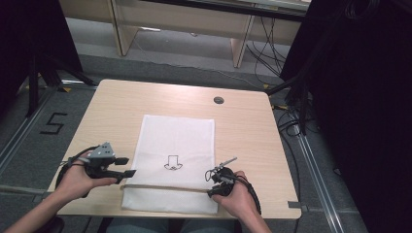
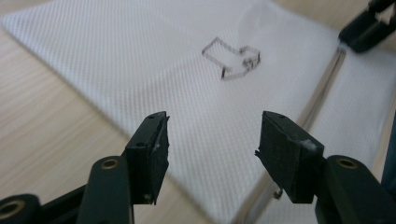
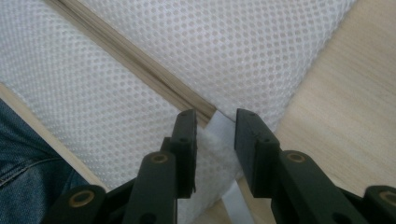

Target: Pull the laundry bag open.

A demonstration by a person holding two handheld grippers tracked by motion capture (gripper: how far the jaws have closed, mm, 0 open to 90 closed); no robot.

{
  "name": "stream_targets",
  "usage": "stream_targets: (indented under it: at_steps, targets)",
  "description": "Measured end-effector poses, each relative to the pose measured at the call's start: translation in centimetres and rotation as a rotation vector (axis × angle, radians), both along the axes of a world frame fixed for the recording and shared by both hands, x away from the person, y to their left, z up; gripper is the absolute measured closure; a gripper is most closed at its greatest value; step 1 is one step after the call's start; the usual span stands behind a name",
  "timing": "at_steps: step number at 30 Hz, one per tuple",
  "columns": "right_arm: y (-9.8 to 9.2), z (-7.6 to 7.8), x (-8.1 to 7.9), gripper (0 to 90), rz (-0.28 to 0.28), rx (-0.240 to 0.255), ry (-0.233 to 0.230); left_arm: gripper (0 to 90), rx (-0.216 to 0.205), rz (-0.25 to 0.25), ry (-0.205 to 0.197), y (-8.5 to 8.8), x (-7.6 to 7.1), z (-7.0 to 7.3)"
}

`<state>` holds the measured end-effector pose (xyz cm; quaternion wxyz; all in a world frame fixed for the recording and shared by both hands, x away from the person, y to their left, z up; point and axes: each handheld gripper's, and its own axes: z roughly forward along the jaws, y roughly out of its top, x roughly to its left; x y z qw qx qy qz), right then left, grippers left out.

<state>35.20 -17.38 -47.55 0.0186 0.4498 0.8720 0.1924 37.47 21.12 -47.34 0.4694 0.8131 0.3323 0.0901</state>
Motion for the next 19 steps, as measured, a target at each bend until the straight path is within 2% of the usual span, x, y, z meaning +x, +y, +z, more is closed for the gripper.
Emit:
stream_targets:
  at_steps: [1, 2, 4, 5, 6, 7, 8, 10, 11, 14, 15, 16, 19]
  targets:
    - [0.0, 0.2, -0.1, 68.7, 0.0, 0.003, -0.006, 42.0, -0.024, 0.036, 0.006, -0.5, 0.3, 0.1]
    - [0.1, 0.3, -0.2, 67.9, -0.008, 0.005, -0.018, 41.6, -0.031, 0.039, 0.0, -0.8, 0.7, 0.2]
    - [0.1, 0.5, -0.1, 66.6, 0.02, 0.018, -0.062, 40.8, -0.039, 0.067, -0.01, -1.2, 1.1, 0.1]
    - [0.2, 0.6, -0.2, 65.7, 0.013, 0.02, -0.065, 40.4, -0.025, 0.077, -0.012, -1.2, 1.2, 0.0]
    - [0.1, 0.6, -0.2, 65.2, 0.029, 0.026, -0.088, 40.0, -0.009, 0.076, -0.017, -1.2, 1.1, -0.3]
    - [0.0, 0.7, -0.2, 64.8, 0.029, 0.032, -0.088, 39.8, 0.022, 0.083, -0.03, -1.0, 1.0, -0.7]
    - [0.0, 0.7, -0.3, 64.2, 0.027, 0.037, -0.099, 39.8, 0.05, 0.084, -0.024, -0.7, 0.9, -1.0]
    - [-0.2, 0.8, -0.2, 63.3, 0.026, 0.043, -0.102, 39.9, 0.076, 0.085, 0.001, 0.0, 0.9, -1.4]
    - [-0.1, 0.9, -0.4, 63.0, -0.002, 0.037, -0.086, 39.9, 0.064, 0.105, -0.005, 0.2, 1.0, -1.4]
    - [-0.2, 1.0, -0.2, 62.9, 0.016, 0.056, -0.122, 39.8, 0.055, 0.142, -0.022, 0.8, 1.3, -1.2]
    - [-0.2, 1.0, -0.1, 62.8, 0.01, 0.065, -0.125, 39.8, 0.074, 0.132, -0.02, 1.2, 1.5, -1.1]
    - [-0.2, 1.0, -0.1, 62.7, 0.009, 0.064, -0.13, 39.8, 0.057, 0.144, -0.017, 1.3, 1.6, -1.3]
    - [-0.3, 1.0, 0.0, 62.6, 0.0, 0.076, -0.13, 40.2, 0.047, 0.172, -0.015, 1.8, 1.8, -1.3]
